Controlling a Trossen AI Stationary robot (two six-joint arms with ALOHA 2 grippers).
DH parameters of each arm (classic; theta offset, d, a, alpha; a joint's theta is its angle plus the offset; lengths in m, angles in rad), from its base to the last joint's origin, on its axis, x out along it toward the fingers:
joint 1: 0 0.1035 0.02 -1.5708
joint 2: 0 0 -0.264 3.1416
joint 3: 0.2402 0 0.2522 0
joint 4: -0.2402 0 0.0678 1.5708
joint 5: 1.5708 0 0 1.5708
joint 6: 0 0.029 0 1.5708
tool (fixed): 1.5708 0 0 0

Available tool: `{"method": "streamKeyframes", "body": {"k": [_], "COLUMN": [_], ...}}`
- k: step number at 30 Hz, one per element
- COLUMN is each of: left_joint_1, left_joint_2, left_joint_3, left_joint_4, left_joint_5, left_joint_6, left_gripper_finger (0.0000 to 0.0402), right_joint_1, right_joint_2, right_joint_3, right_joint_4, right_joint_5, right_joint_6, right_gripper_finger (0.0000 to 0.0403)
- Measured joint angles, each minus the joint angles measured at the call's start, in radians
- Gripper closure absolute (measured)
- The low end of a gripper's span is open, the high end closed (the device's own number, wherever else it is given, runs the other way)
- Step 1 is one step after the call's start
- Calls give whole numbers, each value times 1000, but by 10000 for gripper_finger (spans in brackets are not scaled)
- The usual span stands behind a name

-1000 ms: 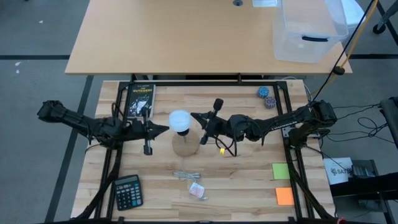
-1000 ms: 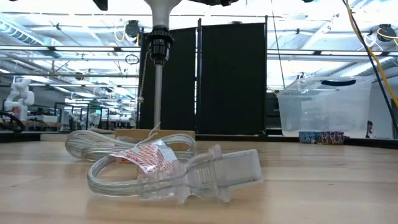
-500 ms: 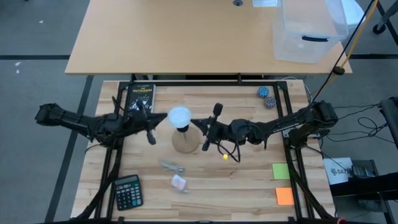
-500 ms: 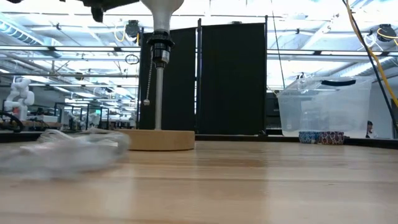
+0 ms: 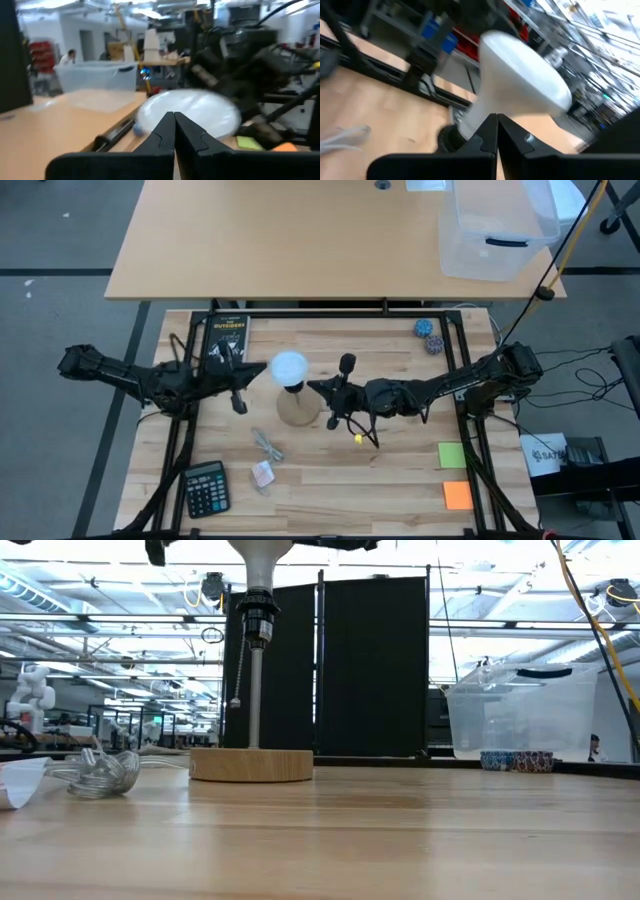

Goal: Screw lightbulb
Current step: Insert the lightbulb into the lamp socket

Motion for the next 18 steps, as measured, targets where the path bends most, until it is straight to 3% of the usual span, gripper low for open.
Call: {"method": "streamKeyframes", "body": {"k": [11,18], "left_joint_1": [-106,-93], "left_joint_2": [10,50], "left_joint_3": [0,0], "left_joint_4": [30,44], "left_joint_5": [15,3], "left_joint_6": [68,70], "left_gripper_finger": [401,401], "right_joint_1": [-84,-107], "right_joint_2": [0,-1], "right_joint_3": [0,0], "right_joint_4": [106,146], "right_joint_5": [41,11], "right_joint_6": [18,6], "right_gripper_finger": [403,403]}}
